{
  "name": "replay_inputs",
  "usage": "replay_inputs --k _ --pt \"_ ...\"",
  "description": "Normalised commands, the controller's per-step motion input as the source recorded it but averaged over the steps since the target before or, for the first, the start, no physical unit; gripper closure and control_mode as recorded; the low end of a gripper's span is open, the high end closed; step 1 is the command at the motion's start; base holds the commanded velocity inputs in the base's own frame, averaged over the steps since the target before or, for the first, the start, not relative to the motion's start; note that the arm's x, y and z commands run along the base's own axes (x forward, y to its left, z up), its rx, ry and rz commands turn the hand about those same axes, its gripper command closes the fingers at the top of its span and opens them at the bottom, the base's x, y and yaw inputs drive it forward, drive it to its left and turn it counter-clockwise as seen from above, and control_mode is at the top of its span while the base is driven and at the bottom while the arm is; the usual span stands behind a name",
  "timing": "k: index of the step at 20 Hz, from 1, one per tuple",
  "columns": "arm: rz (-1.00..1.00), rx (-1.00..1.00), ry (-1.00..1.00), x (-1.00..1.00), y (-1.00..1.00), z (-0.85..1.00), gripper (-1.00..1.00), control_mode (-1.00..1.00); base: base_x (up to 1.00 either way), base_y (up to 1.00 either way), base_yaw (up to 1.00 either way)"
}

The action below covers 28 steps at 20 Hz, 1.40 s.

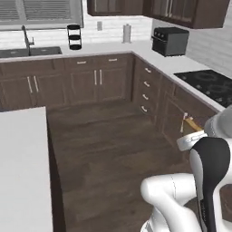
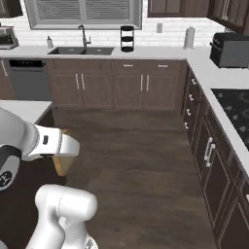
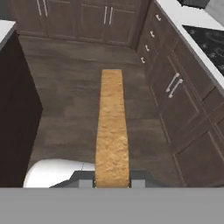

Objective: Start the toaster. Once the lever pops up, take the bread to the plate on the dining counter.

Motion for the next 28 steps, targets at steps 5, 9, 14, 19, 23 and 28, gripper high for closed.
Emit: replay_inputs --k 5,9,14,19,23,28 --pt "0.00 0.00 0.00 0.00 0.00 0.00 1.00 1.00 -0.05 0.00 1.00" --pt "0.00 0.00 0.00 0.00 0.00 0.00 1.00 1.00 -0.06 0.00 1.00" --pt "0.00 0.00 0.00 0.00 0.00 0.00 1.00 1.00 -0.05 0.00 1.00" --pt "0.00 0.00 0.00 0.00 0.00 0.00 1.00 1.00 -0.19 0.21 0.97" --pt "0.00 0.00 0.00 0.00 0.00 0.00 1.00 1.00 -0.13 0.97 0.64" --pt "0.00 0.00 0.00 0.00 0.00 0.00 1.00 1.00 -0.09 1.00 0.39"
